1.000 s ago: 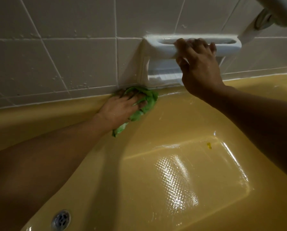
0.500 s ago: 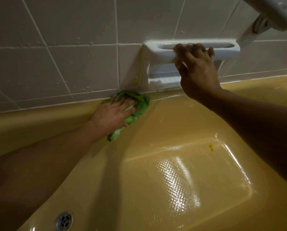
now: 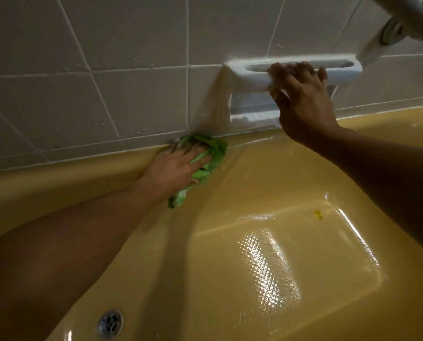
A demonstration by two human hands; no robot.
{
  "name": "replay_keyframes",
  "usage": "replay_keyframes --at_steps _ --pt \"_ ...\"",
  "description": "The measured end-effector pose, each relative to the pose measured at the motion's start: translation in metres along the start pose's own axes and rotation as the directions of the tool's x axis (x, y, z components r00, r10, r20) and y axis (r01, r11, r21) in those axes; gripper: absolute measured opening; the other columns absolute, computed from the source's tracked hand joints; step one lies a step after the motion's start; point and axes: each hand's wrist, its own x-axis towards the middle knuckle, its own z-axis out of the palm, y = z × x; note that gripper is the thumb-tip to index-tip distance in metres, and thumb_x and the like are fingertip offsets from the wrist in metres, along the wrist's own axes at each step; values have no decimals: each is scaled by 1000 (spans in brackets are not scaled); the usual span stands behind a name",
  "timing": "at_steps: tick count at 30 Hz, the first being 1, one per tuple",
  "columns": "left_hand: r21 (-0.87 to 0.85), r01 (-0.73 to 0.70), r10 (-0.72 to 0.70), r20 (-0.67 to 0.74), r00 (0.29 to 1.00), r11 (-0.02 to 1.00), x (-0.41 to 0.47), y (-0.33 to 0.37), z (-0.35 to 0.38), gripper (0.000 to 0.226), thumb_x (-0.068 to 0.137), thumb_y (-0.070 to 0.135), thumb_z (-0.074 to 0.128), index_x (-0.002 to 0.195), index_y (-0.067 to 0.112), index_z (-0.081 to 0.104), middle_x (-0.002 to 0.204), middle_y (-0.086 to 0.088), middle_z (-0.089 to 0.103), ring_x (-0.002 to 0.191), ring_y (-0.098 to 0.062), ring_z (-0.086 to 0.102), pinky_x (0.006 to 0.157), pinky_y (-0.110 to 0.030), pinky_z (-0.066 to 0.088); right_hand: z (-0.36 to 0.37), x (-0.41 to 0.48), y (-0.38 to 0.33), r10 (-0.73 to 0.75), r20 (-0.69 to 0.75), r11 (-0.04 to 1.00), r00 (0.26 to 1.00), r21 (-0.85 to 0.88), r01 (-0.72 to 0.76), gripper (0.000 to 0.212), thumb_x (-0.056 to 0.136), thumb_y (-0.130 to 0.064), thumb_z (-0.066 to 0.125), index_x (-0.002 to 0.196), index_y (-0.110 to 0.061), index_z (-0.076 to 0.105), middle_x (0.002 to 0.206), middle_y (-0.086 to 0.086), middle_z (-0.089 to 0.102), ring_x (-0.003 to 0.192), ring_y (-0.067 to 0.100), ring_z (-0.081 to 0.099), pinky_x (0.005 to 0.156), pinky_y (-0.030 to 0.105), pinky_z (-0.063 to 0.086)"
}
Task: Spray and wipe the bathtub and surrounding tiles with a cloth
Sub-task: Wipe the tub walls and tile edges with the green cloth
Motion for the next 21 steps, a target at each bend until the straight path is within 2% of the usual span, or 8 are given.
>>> replay_keyframes --at_steps 4,6,8,10,12,15,18,21 --pt "4 112 -112 100 989 994 -67 -29 -1 82 84 54 73 155 28 41 159 -6 42 145 -30 42 117 -55 29 -2 -12 -15 117 26 993 993 28 -118 54 104 -29 48 155 -27 29 161 9 28 153 30 14 125 57 10" --pt "35 165 -168 172 971 986 -99 -48 -7 82 92 59 61 161 33 25 165 0 31 151 -25 33 120 -56 22 0 -26 -44 207 15 974 978 87 -208 66 104 -31 51 160 -26 17 169 4 11 156 28 1 126 53 7" --pt "77 212 -225 241 944 974 -131 -67 -14 80 98 62 46 163 37 7 170 5 18 155 -18 22 122 -55 14 6 -46 -85 204 -14 972 979 121 -201 67 102 -26 54 160 -23 20 169 5 10 156 29 5 126 51 11" --pt "72 278 -287 259 922 958 -163 -81 -20 79 99 62 42 162 38 2 170 7 16 155 -16 21 122 -55 14 15 -66 -131 107 -4 983 994 153 -105 58 98 -21 60 152 -19 39 163 12 27 150 33 24 121 51 25" --pt "24 352 -345 268 899 936 -190 -92 -22 77 100 61 42 162 40 2 170 8 18 154 -16 23 121 -55 16 29 -80 -176 -10 89 980 996 197 -7 47 97 -20 62 143 -18 52 156 13 40 141 33 36 114 50 35" --pt "-113 449 -394 326 860 887 -218 -112 -19 66 104 53 40 160 45 6 170 12 16 155 -15 20 122 -49 18 54 -84 -239 -154 296 957 943 281 69 50 101 -25 58 149 -23 46 159 4 37 144 26 33 117 44 34" --pt "-329 464 -362 326 873 822 -226 -138 -17 59 105 39 50 156 50 21 167 13 25 153 -15 28 121 -45 26 81 -77 -297 -285 370 929 884 335 159 56 101 -26 58 154 -23 39 163 4 32 148 26 27 119 41 29" --pt "-457 468 -322 363 874 756 -228 -154 -16 58 103 30 56 152 51 35 164 18 29 150 -17 33 121 -43 28 103 -70 -338 -285 400 930 871 337 150 63 99 -30 62 156 -24 35 163 6 30 150 27 24 120 40 28"
